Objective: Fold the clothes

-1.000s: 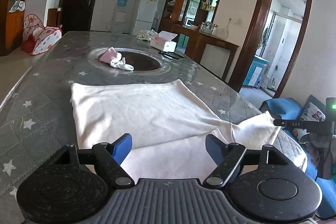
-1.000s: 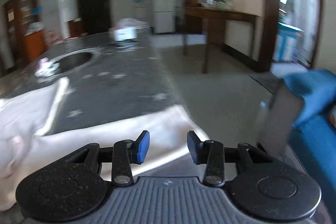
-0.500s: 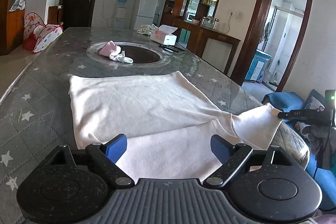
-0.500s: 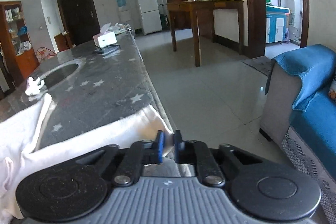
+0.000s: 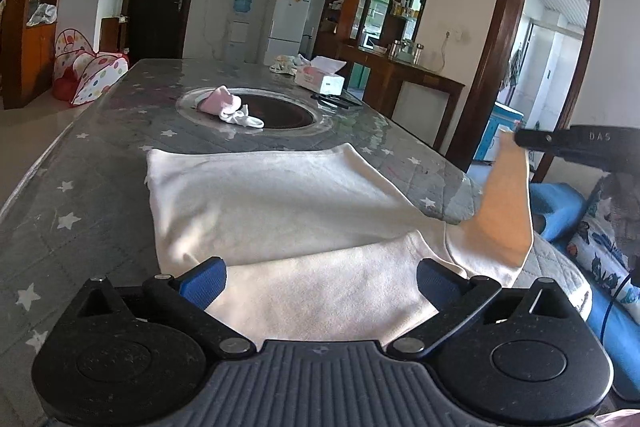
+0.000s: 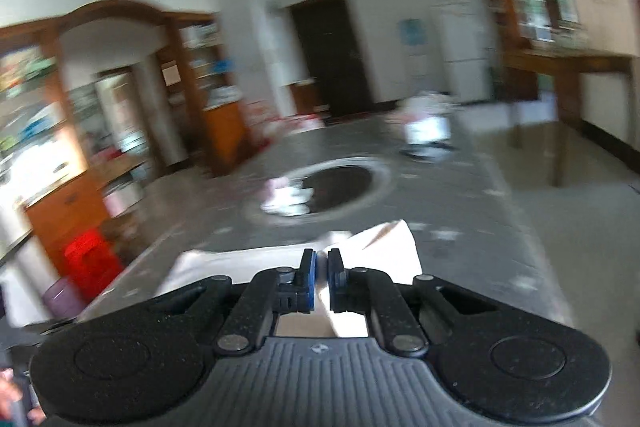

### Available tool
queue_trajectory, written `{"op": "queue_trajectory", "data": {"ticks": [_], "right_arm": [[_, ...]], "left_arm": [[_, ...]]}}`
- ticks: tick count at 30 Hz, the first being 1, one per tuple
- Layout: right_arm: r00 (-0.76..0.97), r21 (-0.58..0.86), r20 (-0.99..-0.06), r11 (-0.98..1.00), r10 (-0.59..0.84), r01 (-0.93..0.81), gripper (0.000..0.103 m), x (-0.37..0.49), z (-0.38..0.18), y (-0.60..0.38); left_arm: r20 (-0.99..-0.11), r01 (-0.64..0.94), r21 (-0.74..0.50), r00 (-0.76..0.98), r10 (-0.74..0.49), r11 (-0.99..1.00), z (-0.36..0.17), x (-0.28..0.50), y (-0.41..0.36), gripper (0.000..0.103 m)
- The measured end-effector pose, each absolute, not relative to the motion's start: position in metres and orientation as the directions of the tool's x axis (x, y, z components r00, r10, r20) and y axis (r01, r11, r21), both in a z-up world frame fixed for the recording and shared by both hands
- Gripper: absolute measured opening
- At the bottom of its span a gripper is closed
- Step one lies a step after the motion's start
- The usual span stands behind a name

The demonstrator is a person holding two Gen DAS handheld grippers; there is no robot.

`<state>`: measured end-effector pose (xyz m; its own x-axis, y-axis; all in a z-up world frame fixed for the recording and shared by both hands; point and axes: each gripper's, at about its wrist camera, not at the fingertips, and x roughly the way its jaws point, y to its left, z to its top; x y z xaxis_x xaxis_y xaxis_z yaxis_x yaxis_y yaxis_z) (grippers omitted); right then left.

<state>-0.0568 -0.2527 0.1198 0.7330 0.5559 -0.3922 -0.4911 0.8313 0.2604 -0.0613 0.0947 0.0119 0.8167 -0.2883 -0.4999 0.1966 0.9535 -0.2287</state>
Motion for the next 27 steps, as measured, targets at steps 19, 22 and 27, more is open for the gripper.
{"op": "queue_trajectory", "data": {"ticks": [19,22,27], "right_arm": [[0.347,0.242,-0.494,0.510,0.797,-0.826,0.005,-0.083,0.097,-0.095],[0.298,0.264,-0.503,0.473,0.811,-0.841,0.009,-0.087,0.093,-0.085],[0.279,0.271,-0.496,0.452,0.822,-0.850,0.015,-0.090,0.093,-0.085]], "left_arm": [[-0.456,0.038,-0.250,0.877,-0.152,0.968,0.022,-0.089,0.139,0.103],[-0.452,0.020,-0.260,0.881,-0.140,0.965,0.022,-0.090,0.143,0.103],[-0.457,0.026,-0.268,0.877,-0.151,0.963,0.022,-0.088,0.144,0.103]]}}
